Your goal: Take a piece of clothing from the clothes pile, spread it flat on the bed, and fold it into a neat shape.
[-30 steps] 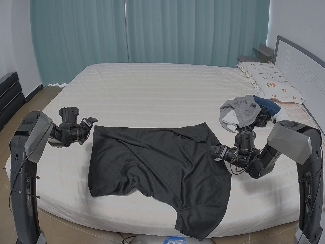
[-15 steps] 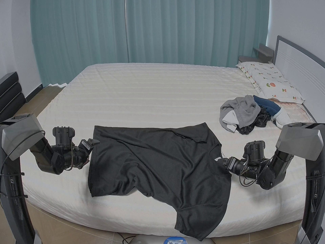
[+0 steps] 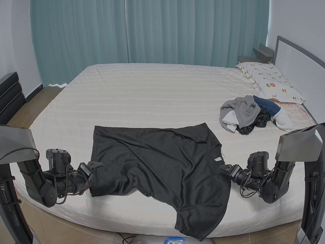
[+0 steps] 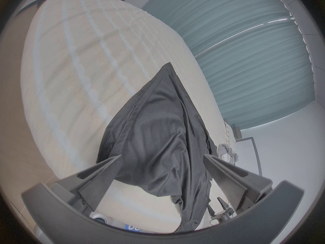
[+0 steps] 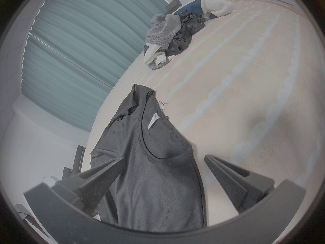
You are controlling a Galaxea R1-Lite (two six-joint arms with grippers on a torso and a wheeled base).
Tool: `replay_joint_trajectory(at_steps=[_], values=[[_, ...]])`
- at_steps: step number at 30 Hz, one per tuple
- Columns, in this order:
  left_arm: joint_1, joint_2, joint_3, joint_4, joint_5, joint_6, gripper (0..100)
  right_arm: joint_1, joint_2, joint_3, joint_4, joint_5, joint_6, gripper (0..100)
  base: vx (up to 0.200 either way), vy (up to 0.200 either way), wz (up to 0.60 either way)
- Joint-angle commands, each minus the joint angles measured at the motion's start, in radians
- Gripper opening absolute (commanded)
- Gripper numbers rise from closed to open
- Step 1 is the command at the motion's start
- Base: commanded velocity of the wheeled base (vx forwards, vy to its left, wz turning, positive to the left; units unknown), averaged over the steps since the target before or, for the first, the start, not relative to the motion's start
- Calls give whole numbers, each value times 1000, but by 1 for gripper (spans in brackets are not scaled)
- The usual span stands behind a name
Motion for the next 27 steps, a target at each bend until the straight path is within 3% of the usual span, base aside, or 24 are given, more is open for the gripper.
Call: replay_joint_trajectory(at_steps=[1, 10, 11, 14, 17, 24, 27], values=[[-8, -16, 48, -15, -4, -2, 100, 13, 43, 12, -10, -5, 7, 100, 0, 0, 0], [-7, -15, 51, -14, -4, 2, 100, 33, 69, -4, -27, -13, -2, 100, 0, 0, 0], [-7, -15, 51, -14, -4, 4, 100, 33, 72, -6, -25, -13, -10, 0, 0, 0, 0], [-5, -15, 51, -12, -4, 5, 100, 34, 80, -9, -25, -19, -42, 0, 0, 0, 0], [-7, -10, 71, -12, -4, 64, 100, 23, 81, 0, -25, -42, -47, 0, 0, 0, 0], [-8, 13, 86, -14, -4, 104, 100, -79, 63, -11, -35, -45, -42, 0, 0, 0, 0], [-10, 15, 89, -11, -4, 104, 100, -89, 57, -9, -47, -45, -42, 0, 0, 0, 0]])
